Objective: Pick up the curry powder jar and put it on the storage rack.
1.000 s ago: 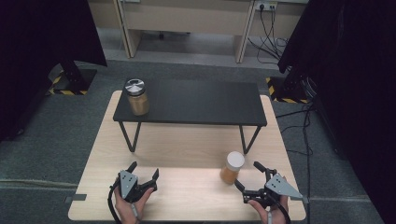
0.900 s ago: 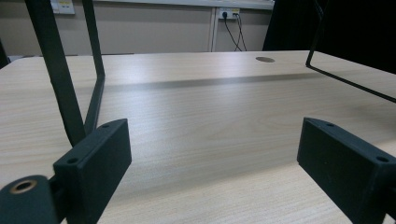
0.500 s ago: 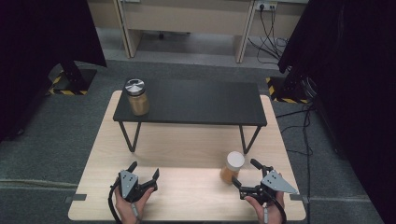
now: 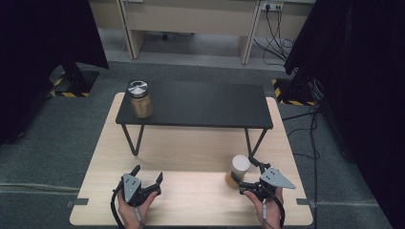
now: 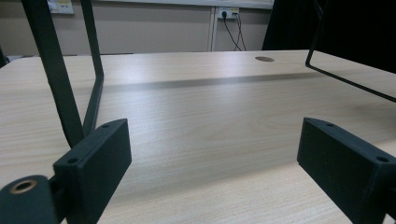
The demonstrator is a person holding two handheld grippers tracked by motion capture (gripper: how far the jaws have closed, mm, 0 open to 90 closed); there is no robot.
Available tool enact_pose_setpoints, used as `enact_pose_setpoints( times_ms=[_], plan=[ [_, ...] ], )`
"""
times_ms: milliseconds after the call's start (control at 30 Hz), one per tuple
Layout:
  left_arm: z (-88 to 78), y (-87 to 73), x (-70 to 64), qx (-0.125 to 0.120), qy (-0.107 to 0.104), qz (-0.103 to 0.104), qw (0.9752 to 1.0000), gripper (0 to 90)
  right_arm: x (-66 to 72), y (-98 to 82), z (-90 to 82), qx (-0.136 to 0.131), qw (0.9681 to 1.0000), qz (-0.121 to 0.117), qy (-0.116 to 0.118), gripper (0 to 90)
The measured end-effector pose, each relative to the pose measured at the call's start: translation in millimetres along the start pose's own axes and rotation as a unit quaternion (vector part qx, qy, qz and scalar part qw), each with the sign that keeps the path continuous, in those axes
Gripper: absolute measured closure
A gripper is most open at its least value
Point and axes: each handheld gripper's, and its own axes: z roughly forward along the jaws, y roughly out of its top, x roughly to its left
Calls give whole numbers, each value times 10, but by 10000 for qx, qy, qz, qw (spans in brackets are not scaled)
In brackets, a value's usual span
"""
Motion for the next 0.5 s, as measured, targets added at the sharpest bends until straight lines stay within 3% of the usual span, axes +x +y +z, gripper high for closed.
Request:
enact_pose_setpoints(
  times_ms=[500],
  plan=[
    [0,-1,5,-4,-9,5,10000,91,-28,-66,74,-71,10000,30,4,288]
  ],
)
